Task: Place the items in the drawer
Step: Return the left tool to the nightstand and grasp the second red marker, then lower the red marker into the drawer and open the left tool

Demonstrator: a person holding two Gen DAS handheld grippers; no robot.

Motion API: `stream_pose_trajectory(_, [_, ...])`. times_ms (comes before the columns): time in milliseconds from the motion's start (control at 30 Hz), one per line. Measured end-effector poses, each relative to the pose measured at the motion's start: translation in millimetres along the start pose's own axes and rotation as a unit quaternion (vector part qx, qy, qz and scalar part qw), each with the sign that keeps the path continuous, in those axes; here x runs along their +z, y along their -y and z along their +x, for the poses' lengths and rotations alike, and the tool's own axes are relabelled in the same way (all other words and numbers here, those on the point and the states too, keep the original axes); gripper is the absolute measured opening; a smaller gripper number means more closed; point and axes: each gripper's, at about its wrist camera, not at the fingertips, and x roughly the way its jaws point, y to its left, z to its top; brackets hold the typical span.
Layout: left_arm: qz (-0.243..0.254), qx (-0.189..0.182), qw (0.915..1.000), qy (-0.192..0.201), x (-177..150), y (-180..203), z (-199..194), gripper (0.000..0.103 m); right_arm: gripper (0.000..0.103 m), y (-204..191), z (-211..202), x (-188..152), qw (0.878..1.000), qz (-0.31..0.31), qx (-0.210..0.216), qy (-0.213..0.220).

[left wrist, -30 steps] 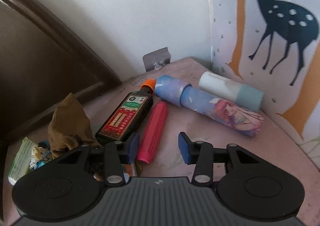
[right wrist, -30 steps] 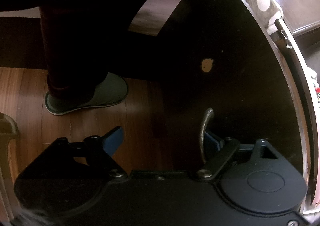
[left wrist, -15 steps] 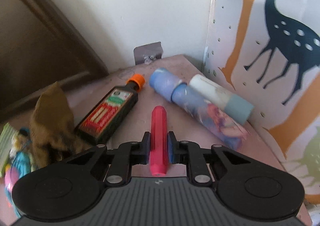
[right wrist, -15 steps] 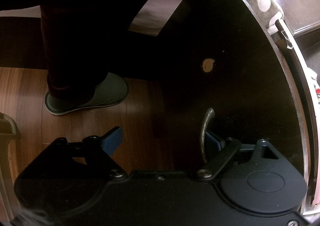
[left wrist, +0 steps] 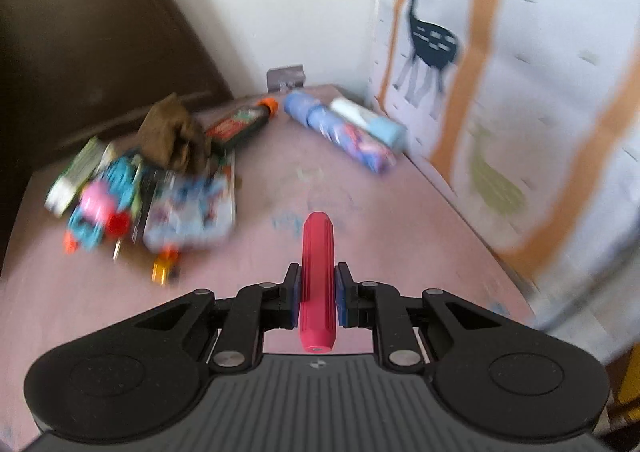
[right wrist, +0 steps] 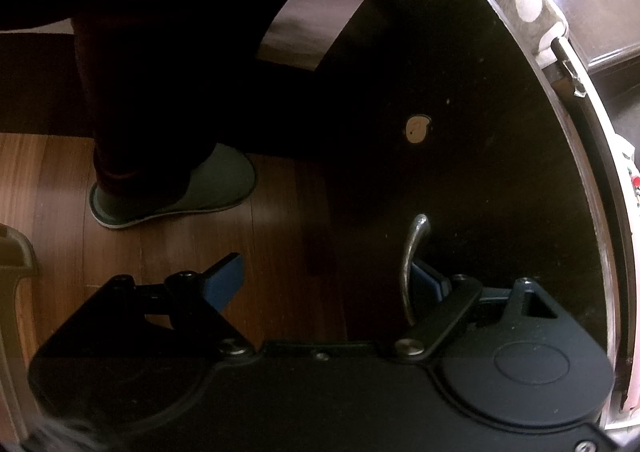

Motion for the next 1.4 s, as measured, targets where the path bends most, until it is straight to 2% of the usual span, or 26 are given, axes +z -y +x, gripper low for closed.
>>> stream_pose_trajectory(300, [-0.046, -0.003, 0.9984, -0.032, -100, 6, -71, 0.016, 0.088, 5, -3, 5, 1.000, -0.003, -0.006, -0.008])
stream_pose_trajectory(533, [-0.094, 0.058, 0.9898, -0.090, -160, -21, -56, 0.016, 0.089, 7, -3, 9, 1.000, -0.013, -0.013, -0.010])
stream_pose_trajectory(767, [-0.090, 0.119, 0.9799, -0.132, -180, -32, -26, 0.016, 0.091, 12, -6, 11, 1.000, -0.018, -0.014, -0.010])
stream_pose_trajectory(967, [-0.073, 0.148, 0.9757, -0.144, -188, -33, -12, 0.016, 0.092, 16, -9, 9, 1.000, -0.019, -0.013, -0.008])
stream_pose_trajectory(1400, [-0.092, 0.152, 0.9741, -0.140, -191, -52, 6, 0.016, 0.092, 17, -15, 6, 0.999, -0.028, -0.014, -0.008])
